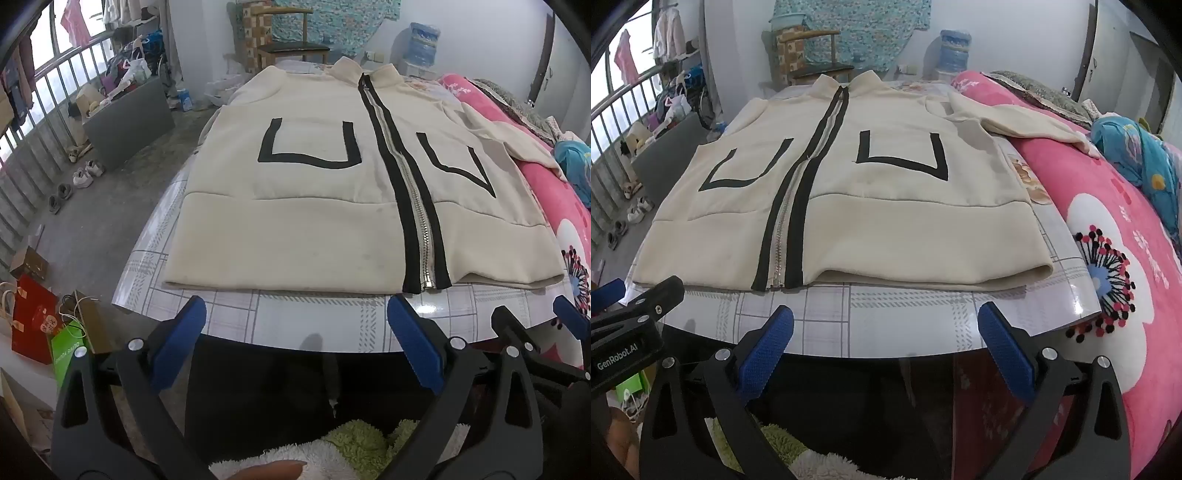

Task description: Fold large clothes

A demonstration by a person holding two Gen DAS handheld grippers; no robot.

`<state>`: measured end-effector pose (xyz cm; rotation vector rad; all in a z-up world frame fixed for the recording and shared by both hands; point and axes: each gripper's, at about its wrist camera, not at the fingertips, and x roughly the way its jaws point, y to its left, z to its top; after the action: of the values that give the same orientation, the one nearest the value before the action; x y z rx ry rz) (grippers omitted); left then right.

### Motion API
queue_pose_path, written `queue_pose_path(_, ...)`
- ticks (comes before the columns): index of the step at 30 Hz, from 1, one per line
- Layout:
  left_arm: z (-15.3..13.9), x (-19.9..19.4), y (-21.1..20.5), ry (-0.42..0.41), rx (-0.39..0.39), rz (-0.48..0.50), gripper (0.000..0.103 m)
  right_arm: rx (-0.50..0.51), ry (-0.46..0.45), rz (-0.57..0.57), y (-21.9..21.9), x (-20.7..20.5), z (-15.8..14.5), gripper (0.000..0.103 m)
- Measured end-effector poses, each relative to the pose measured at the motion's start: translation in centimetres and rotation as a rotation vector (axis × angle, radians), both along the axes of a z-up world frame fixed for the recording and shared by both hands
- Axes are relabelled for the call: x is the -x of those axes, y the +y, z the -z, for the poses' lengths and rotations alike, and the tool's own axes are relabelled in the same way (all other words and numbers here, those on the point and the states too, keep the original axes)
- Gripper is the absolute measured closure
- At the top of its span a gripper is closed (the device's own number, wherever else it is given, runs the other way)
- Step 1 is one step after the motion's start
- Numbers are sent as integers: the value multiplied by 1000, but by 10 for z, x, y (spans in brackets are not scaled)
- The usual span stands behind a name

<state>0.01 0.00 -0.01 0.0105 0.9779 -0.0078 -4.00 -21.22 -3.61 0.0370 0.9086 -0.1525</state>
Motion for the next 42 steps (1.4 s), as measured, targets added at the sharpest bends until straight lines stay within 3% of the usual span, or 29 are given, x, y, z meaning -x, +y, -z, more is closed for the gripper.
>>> queue_pose_path(42,2,0,-3,-5,-2,-2,8,-1,-4,1,-2,-1,-4,6)
